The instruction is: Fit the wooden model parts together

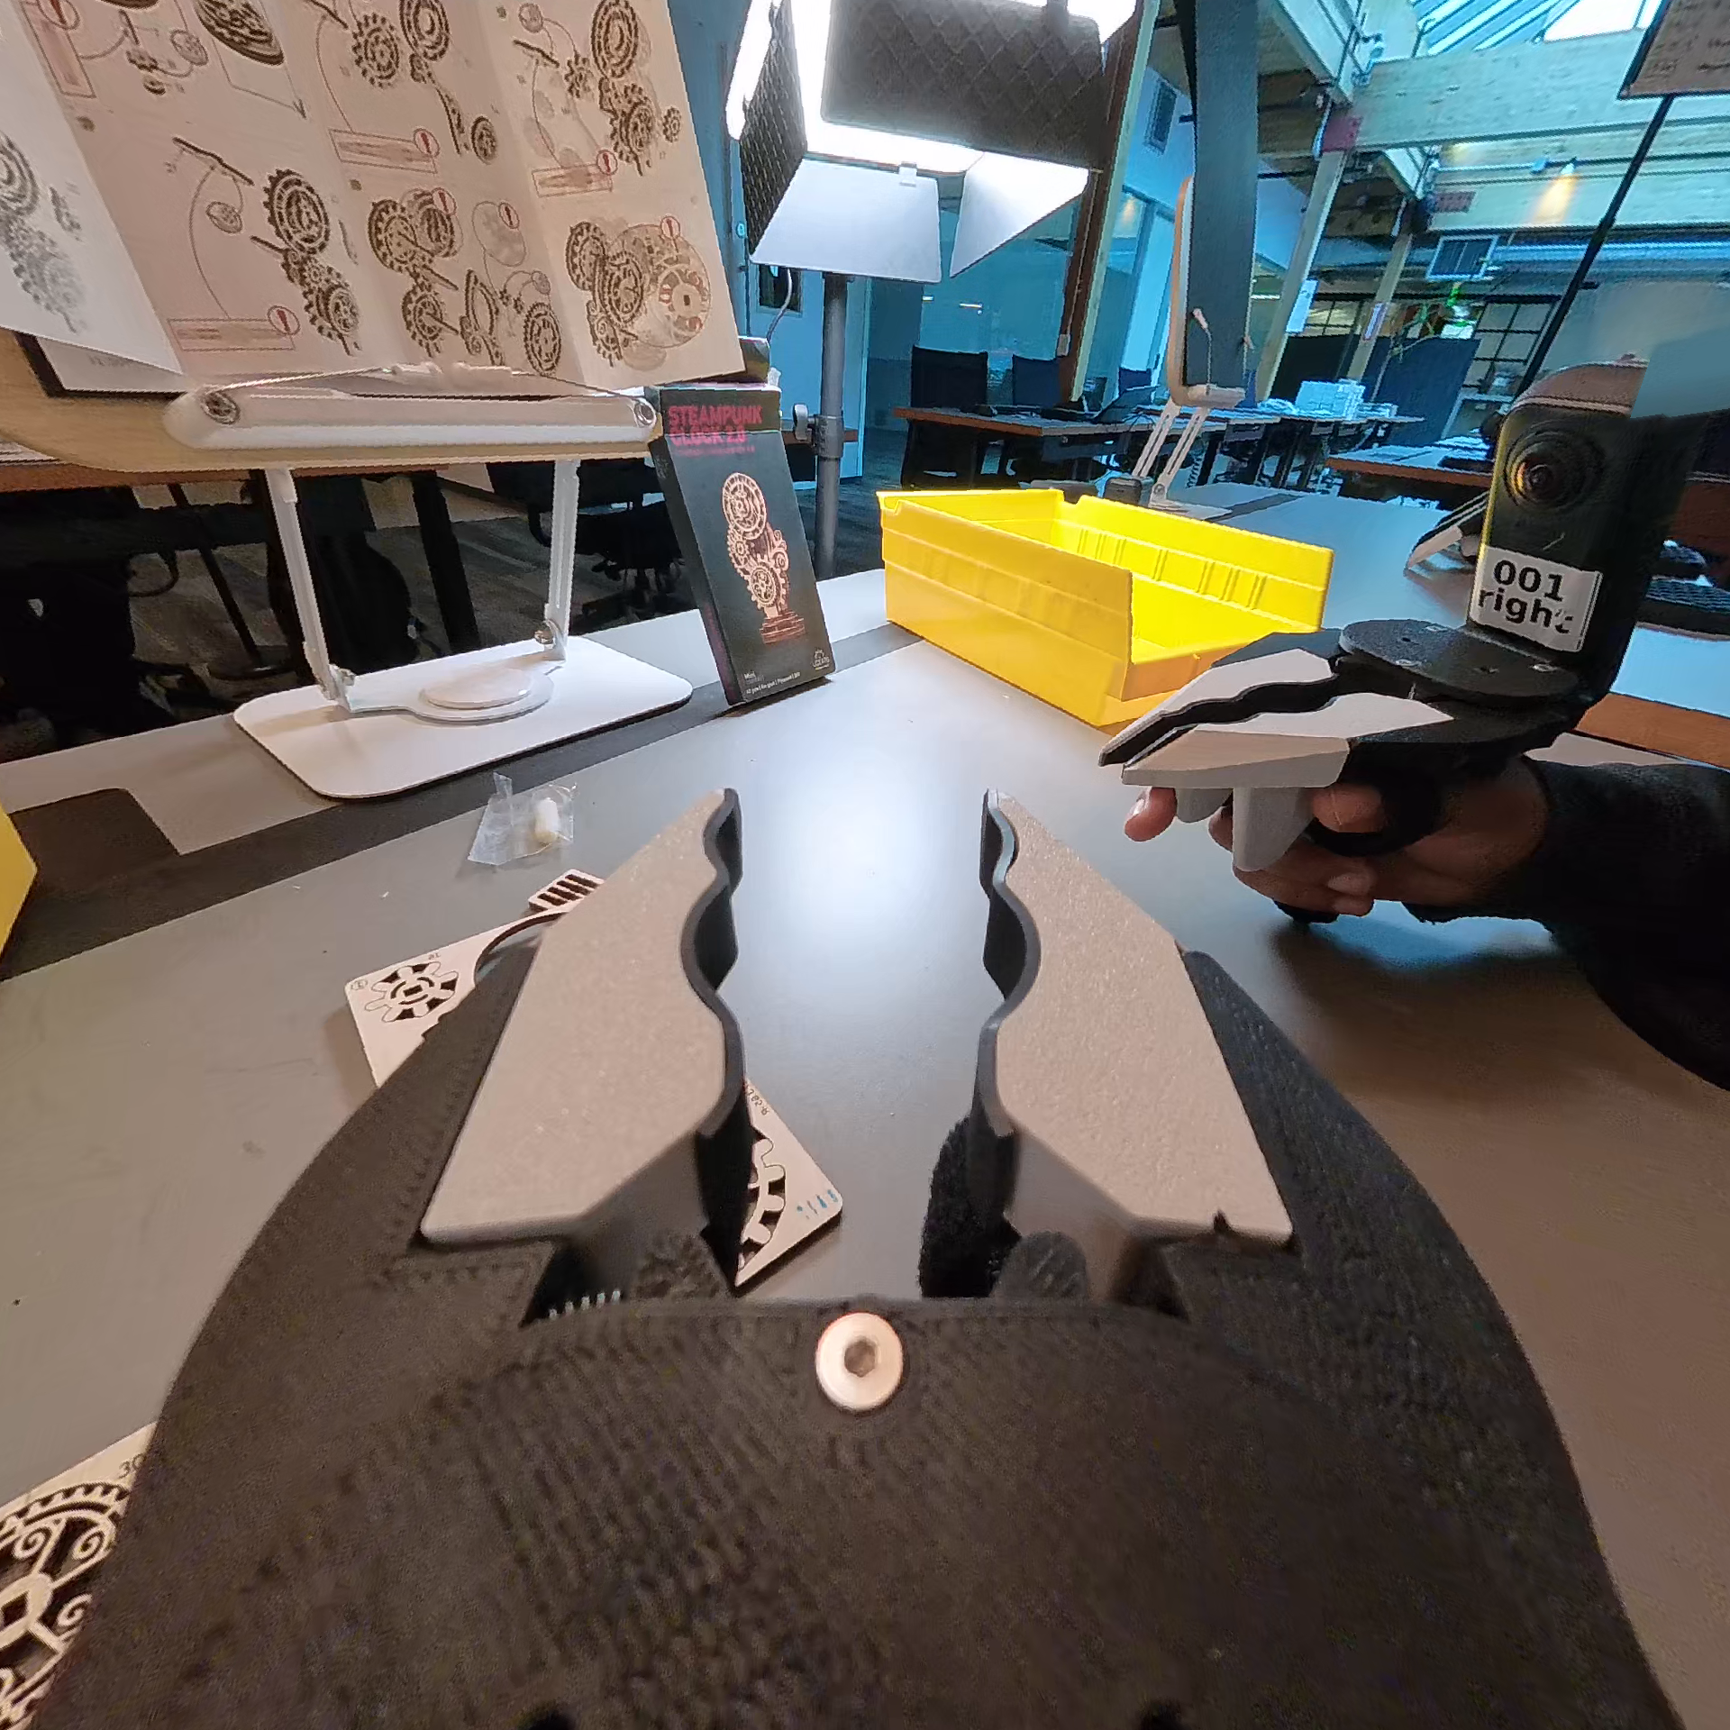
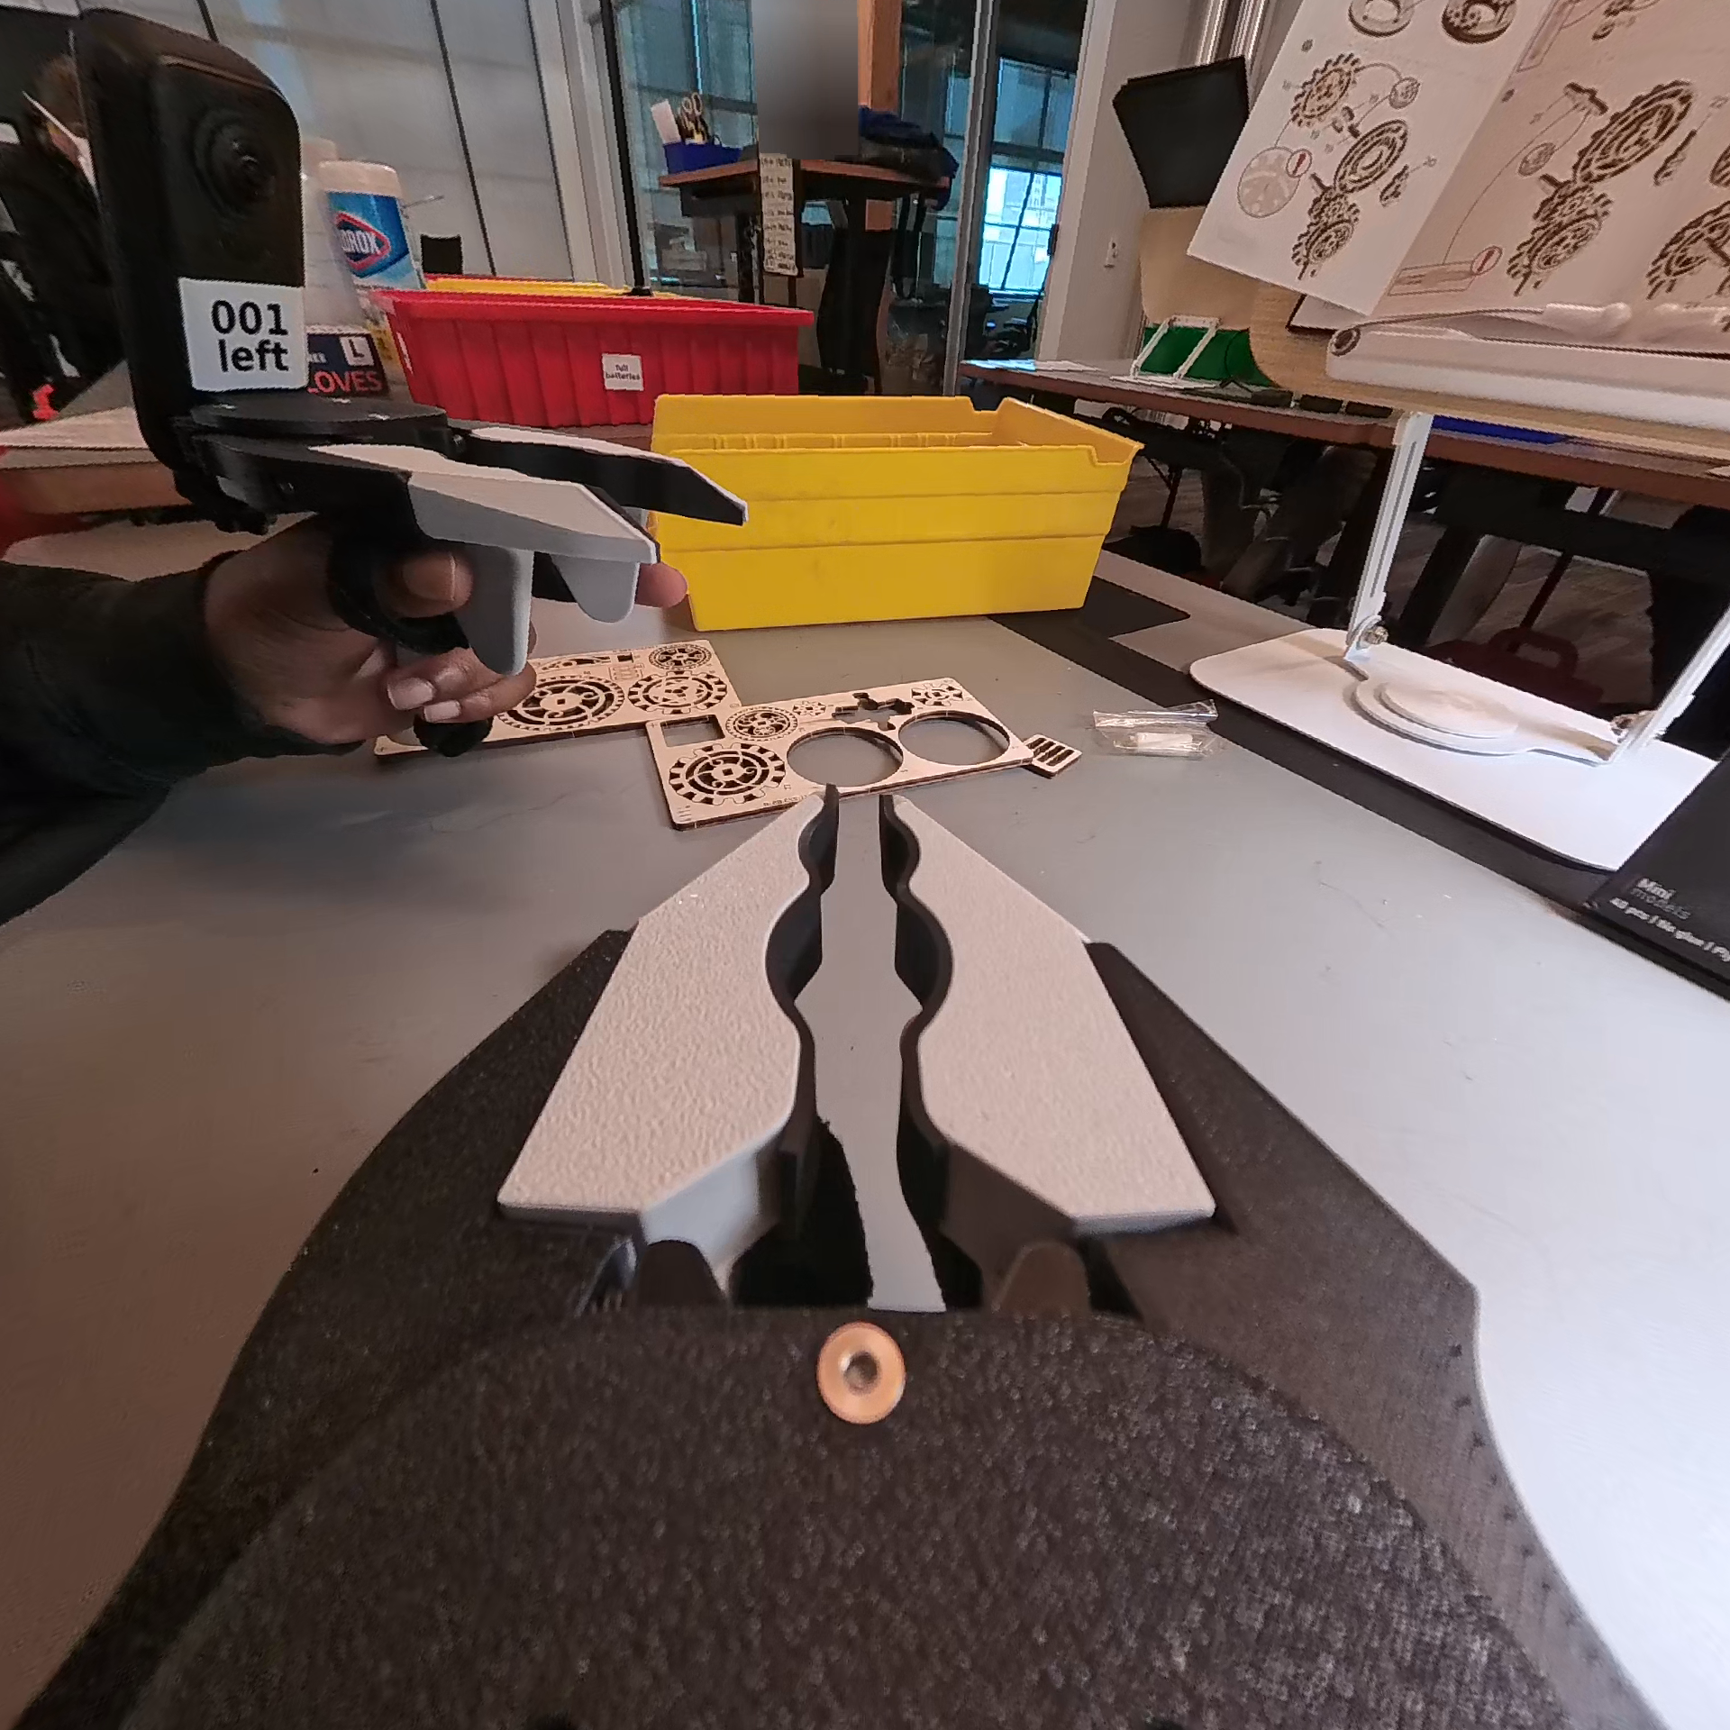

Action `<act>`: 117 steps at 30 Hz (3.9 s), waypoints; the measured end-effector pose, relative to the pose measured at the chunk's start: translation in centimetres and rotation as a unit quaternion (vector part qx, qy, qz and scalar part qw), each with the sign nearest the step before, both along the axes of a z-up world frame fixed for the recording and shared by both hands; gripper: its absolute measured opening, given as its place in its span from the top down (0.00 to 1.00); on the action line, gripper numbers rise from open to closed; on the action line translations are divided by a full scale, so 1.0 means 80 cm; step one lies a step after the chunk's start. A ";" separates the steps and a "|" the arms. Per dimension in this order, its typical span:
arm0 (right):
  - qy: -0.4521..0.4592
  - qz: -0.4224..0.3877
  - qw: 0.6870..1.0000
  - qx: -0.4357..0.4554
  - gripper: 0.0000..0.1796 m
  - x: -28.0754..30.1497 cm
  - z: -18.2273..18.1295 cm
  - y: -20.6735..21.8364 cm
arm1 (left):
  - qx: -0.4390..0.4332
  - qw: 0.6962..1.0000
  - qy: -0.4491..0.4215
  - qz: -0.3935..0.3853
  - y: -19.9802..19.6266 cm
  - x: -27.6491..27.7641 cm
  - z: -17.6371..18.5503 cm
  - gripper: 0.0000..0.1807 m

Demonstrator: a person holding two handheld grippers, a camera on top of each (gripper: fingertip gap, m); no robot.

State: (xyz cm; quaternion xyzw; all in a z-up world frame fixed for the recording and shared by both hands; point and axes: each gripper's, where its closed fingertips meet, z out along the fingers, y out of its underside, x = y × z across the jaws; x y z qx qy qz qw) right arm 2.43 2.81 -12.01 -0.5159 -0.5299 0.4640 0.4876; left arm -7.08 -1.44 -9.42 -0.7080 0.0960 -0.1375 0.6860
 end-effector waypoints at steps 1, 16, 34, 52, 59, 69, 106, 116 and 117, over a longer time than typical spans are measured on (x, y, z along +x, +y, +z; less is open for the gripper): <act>0.000 0.000 1.000 0.000 0.96 0.000 0.000 0.000 | 0.000 1.000 0.000 0.000 0.000 0.000 0.000 0.72; 0.005 -0.003 1.000 -0.001 0.96 0.001 0.002 0.002 | -0.013 0.998 0.000 0.056 0.004 -0.030 -0.005 0.74; 0.008 -0.001 1.000 -0.001 0.96 0.002 0.003 0.000 | -0.021 0.995 -0.006 0.102 0.003 -0.068 -0.006 0.76; 0.005 -0.005 1.000 0.001 0.96 0.001 0.001 0.001 | -0.023 0.979 0.070 0.190 -0.015 -0.135 0.014 0.75; 0.007 -0.003 1.000 0.001 0.96 0.000 0.003 0.000 | 0.036 0.968 0.037 0.247 -0.057 -0.191 0.060 0.72; 0.017 -0.013 1.000 0.018 0.96 0.003 0.010 0.000 | 0.066 0.966 0.053 0.244 -0.071 -0.195 0.076 1.00; 0.088 -0.125 0.988 0.022 0.94 0.024 0.041 0.052 | 0.046 0.977 0.047 0.203 0.074 -0.143 0.098 0.86; 0.078 -0.124 0.988 0.052 0.95 0.023 0.042 0.052 | 0.097 0.969 0.091 0.207 0.249 -0.156 0.219 1.00; 0.076 -0.122 0.988 0.055 0.95 0.022 0.041 0.052 | 0.092 0.968 0.097 0.212 0.264 -0.161 0.223 1.00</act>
